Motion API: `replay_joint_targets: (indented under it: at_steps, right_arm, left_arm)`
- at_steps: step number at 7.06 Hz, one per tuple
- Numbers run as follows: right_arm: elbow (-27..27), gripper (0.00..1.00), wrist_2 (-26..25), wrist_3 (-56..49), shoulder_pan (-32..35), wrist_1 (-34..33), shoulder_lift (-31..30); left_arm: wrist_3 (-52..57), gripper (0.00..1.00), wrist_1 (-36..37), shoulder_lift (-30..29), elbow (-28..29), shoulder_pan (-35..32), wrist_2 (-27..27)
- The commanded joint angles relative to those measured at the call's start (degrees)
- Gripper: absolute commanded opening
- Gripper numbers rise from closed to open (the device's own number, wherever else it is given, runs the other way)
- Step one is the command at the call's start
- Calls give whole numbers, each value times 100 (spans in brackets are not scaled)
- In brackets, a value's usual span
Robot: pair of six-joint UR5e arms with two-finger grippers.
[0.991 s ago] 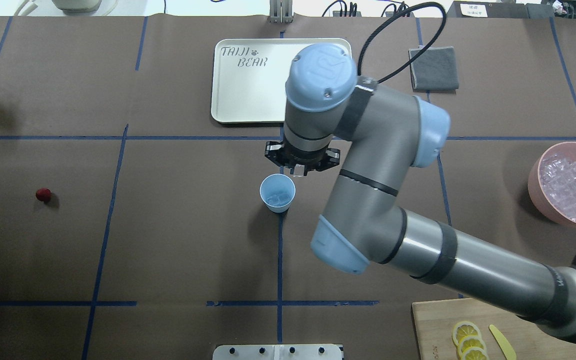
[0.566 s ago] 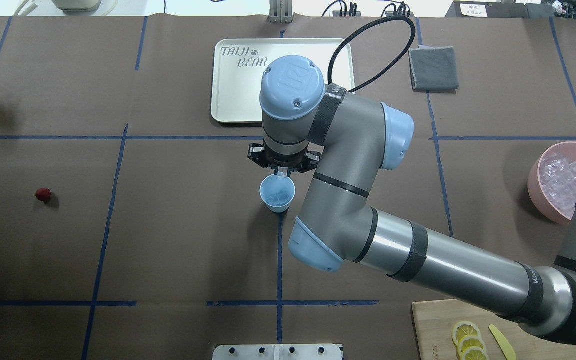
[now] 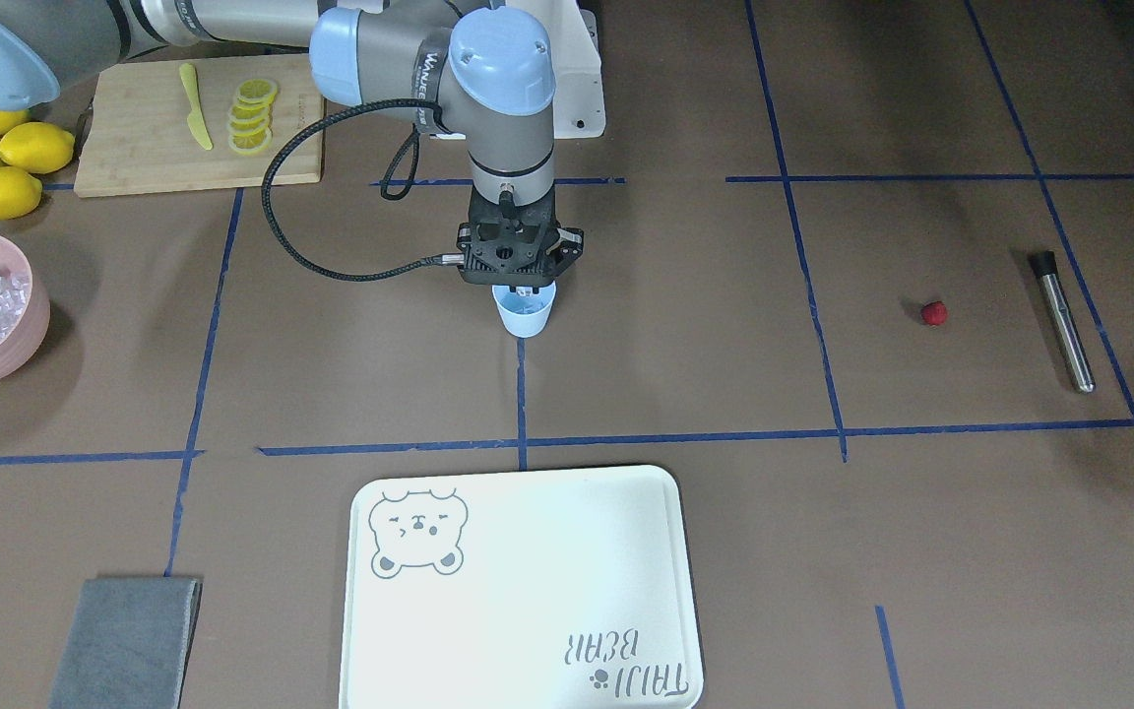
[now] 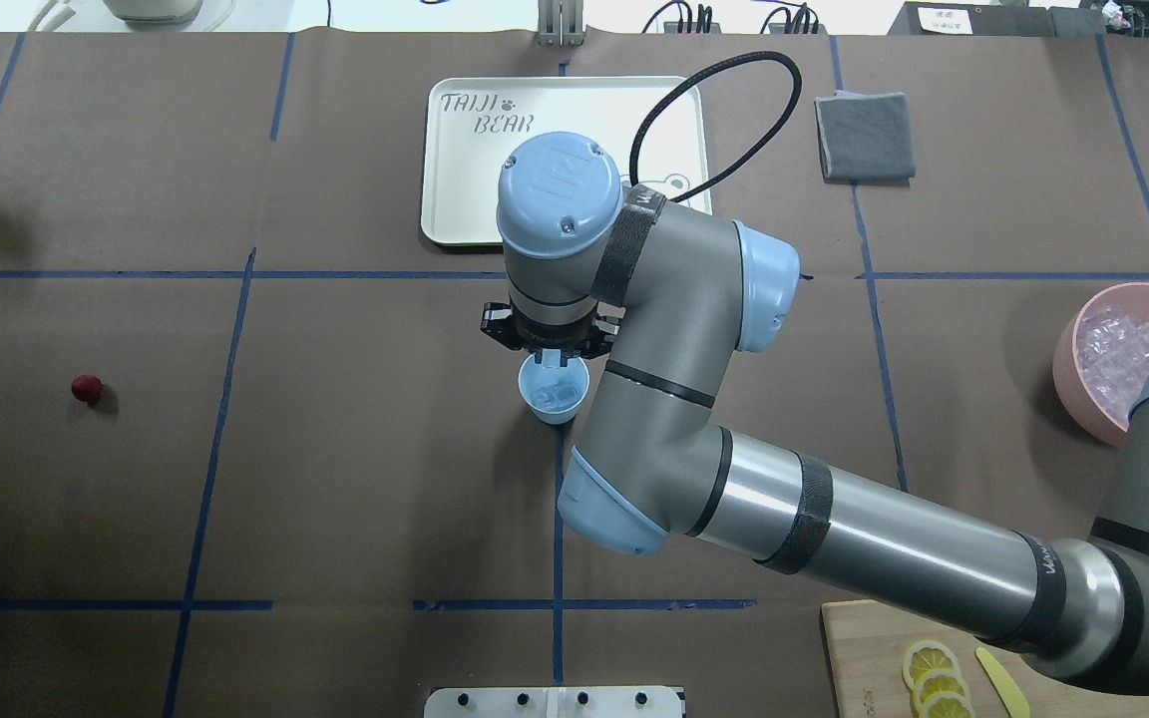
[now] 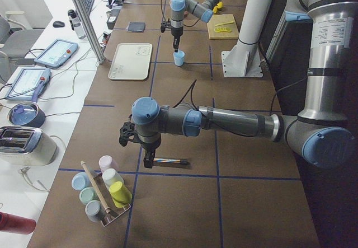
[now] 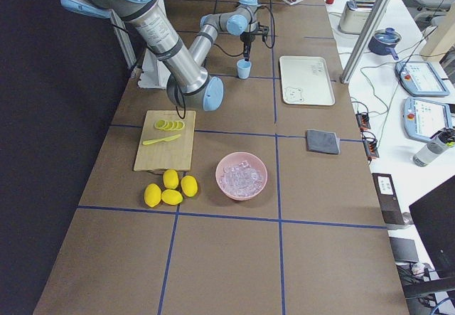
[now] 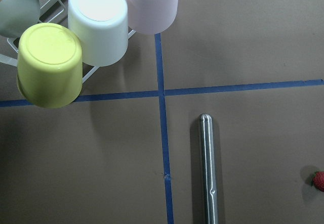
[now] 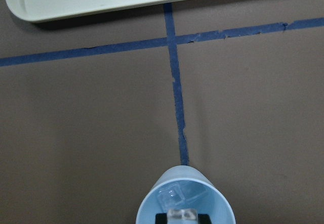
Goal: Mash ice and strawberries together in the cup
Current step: 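Lower the right gripper into the blue cup and release the ice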
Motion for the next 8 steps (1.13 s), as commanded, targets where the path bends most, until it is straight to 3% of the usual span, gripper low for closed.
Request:
replay_joint_targets:
  at_steps: [1, 3, 7, 8]
  right_arm:
    - [-11, 28, 2, -10, -8, 0, 8]
    - [-11, 43, 2, -10, 1, 0, 8]
    - [-2, 45, 2, -10, 1, 0, 16]
    - [-2, 79, 2, -71, 10, 9, 16]
  left_arm:
    - [0, 100, 0, 0, 9, 0, 0]
    - [0, 100, -9, -9, 35, 0, 0]
    - [0, 100, 0, -9, 27, 0, 0]
    - [-9, 100, -9, -9, 27, 0, 0]
